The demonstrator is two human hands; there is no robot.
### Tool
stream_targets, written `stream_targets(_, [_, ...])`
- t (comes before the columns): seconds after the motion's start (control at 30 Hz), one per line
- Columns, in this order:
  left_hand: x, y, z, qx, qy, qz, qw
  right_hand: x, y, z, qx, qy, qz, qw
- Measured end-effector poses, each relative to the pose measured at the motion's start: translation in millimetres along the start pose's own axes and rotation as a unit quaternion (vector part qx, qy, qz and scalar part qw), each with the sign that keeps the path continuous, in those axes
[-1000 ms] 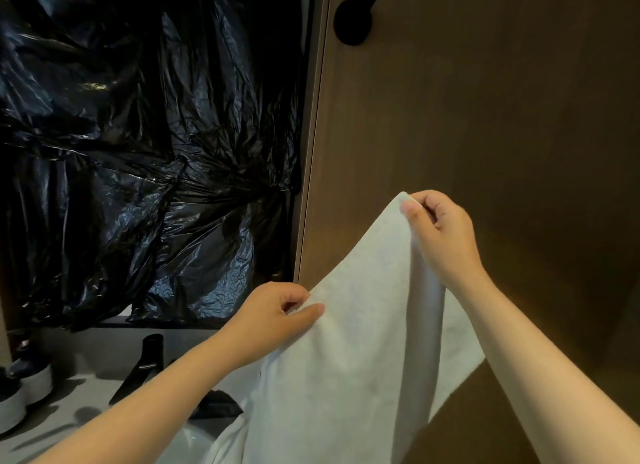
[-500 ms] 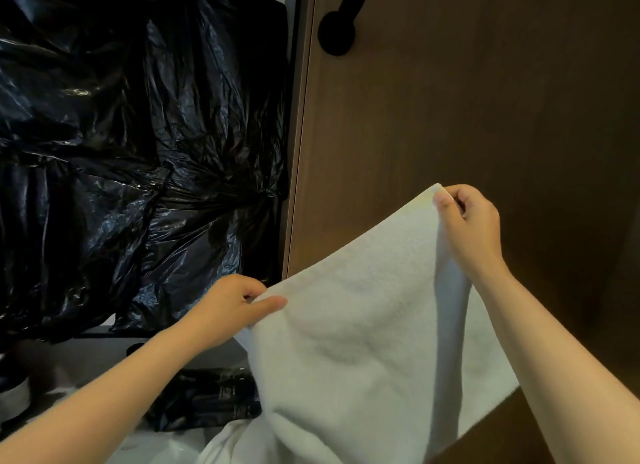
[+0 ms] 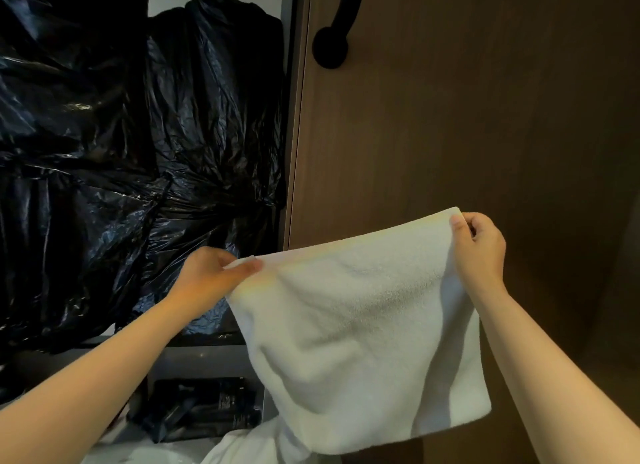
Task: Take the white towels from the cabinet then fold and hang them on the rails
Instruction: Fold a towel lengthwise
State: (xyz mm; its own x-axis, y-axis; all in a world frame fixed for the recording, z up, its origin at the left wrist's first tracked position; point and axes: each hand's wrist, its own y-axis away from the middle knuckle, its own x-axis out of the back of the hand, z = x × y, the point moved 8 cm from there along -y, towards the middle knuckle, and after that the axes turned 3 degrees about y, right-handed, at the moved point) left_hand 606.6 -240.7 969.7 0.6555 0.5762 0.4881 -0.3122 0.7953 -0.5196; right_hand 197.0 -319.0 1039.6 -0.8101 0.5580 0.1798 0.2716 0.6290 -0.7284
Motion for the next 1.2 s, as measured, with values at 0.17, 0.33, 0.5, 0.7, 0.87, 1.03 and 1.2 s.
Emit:
stream_targets(0.17, [19.2,-6.6,8.8,-0.01,0.042,0.067,0.997,4.4,1.4,17.9,-0.041,-0.001,0.016,0.999])
stream_targets(0.33, [12.9,-3.3,6.5,0.022,0.109,0.071,0.991,0.3,8.1,32.8,-0.069,0.005,0.012,0.998])
stream_targets(0.5, [21.3,2.8,10.4,0.027,0.116,0.128,0.985,-2.8,11.6,47.5,-0.091,0.017,0.017,0.996])
stream_targets(0.7, [17.0,12.4,26.6,0.032,0.139,0.127,0.982,-11.2,19.1,72.7,-0.144,0.104,-0.044,0.983])
stream_targets(0.87, [-20.4,28.1,52.9,-0.001,0.153,0.045,0.987,-40.7,50.3,27.5,-0.02,0.105,-0.126,0.986])
stream_targets(1.03, [-66.6,55.1,62.5,-0.01,0.128,-0.048,0.991,-78.9,125.2,-19.0,0.006,-0.069,-0.294,0.953])
stream_targets(1.2, [-81.1,77.6,54.7,0.013,0.155,-0.12,0.981,-90.3,172.4,-7.8,-0.05,-0.125,-0.36,0.923])
